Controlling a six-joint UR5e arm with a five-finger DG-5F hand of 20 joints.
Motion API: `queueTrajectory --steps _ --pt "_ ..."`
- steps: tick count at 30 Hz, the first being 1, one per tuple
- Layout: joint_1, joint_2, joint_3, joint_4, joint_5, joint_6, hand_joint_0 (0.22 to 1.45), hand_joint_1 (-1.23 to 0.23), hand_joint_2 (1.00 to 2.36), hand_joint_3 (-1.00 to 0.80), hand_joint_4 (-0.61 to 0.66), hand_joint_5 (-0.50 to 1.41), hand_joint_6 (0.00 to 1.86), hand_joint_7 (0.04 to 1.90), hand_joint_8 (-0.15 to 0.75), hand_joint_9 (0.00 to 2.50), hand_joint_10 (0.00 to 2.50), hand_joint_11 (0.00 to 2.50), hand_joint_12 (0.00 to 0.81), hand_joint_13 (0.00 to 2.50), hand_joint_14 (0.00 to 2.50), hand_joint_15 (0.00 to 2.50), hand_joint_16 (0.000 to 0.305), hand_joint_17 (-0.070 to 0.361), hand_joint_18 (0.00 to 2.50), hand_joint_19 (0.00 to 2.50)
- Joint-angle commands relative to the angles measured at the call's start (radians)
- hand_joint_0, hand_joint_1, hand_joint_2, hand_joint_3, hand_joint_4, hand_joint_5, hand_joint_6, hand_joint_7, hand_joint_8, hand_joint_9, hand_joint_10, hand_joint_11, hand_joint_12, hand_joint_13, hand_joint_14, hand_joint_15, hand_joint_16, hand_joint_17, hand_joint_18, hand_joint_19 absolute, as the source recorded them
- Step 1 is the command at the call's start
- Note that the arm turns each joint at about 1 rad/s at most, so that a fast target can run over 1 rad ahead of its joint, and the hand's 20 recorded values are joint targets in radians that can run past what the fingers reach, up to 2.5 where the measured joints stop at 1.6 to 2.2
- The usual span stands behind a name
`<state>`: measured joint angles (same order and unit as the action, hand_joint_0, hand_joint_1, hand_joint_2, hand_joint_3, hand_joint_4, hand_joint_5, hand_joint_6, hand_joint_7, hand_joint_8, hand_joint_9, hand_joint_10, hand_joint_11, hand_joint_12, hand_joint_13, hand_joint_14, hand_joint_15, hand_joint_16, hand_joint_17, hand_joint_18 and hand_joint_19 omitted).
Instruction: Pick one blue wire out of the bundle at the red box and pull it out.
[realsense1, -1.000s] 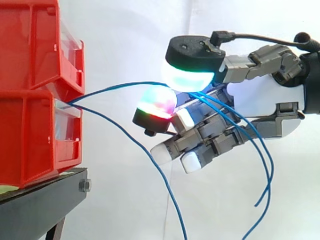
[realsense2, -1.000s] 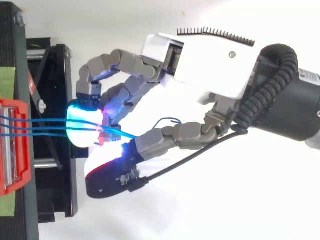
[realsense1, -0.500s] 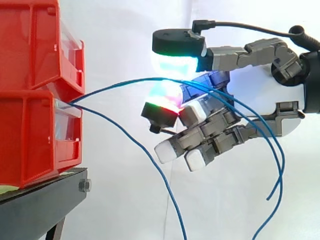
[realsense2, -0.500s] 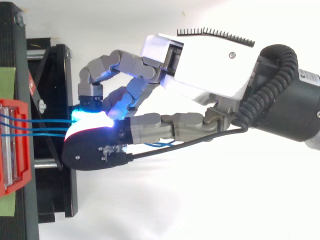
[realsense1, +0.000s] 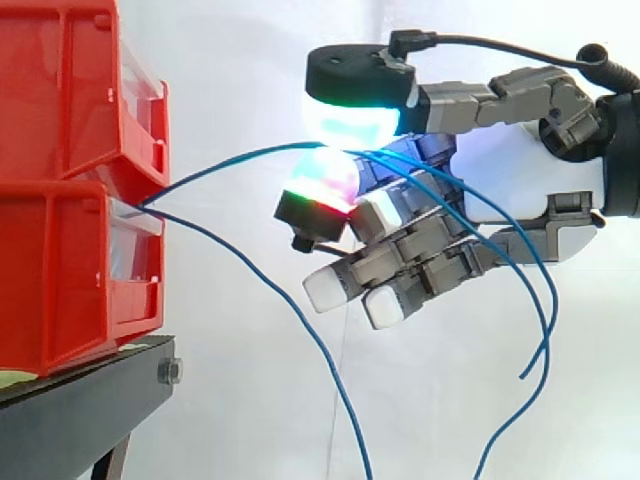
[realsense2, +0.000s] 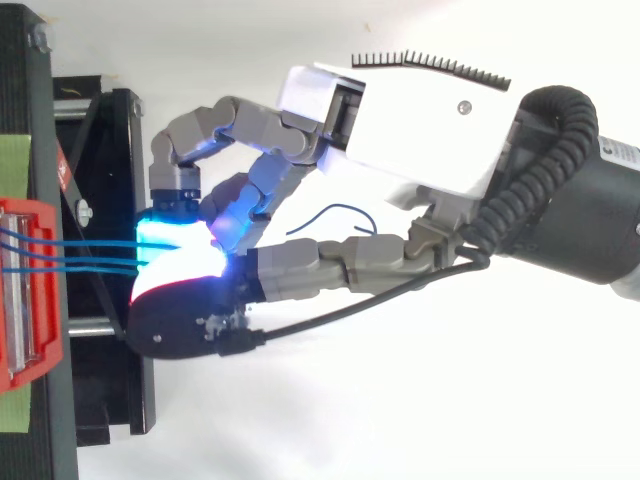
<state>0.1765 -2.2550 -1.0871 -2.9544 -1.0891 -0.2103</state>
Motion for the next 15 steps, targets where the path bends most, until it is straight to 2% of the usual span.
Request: queueTrajectory --steps 1,3,6,9,10,13,15 --pt "0.000 -0.002 0.001 0.000 -0.002 -0.001 0.62 -0.94 1.01 -0.42 0.28 -0.18 0.90 1.16 0.366 0.95 0.02 0.86 0.442 0.76 0.02 0.45 0.059 0.133 0.77 0.53" --pt "0.000 0.000 0.001 0.000 -0.005 -0.001 0.61 -0.94 1.00 -0.50 0.27 -0.18 0.90 1.14 0.365 0.93 0.02 0.86 0.443 0.75 0.02 0.45 0.059 0.134 0.75 0.53" --pt "0.000 0.000 0.001 0.000 -0.008 -0.001 0.57 -0.93 1.00 -0.50 0.27 -0.18 0.90 1.12 0.366 0.93 0.02 0.85 0.449 0.75 0.01 0.45 0.060 0.136 0.76 0.54" --pt "0.000 0.000 0.001 0.000 -0.008 -0.001 0.50 -0.77 1.00 -0.50 0.28 -0.16 0.88 1.12 0.389 0.97 0.02 0.83 0.466 0.77 0.01 0.45 0.064 0.145 0.78 0.56" --pt "0.000 -0.002 0.001 0.000 -0.008 -0.001 0.49 -0.66 1.00 -0.50 0.28 -0.15 0.87 1.14 0.401 1.03 0.02 0.82 0.473 0.79 0.02 0.45 0.065 0.146 0.80 0.57" --pt "0.000 0.000 0.001 0.000 -0.008 -0.001 0.54 -0.52 1.00 -0.50 0.27 -0.13 0.85 1.17 0.397 1.08 0.02 0.80 0.457 0.79 0.01 0.45 0.061 0.138 0.79 0.60" --pt "0.000 0.000 0.001 0.000 -0.008 -0.001 0.57 -0.50 1.00 -0.47 0.26 -0.13 0.84 1.19 0.392 1.11 0.02 0.81 0.453 0.80 0.02 0.46 0.059 0.134 0.78 0.61"
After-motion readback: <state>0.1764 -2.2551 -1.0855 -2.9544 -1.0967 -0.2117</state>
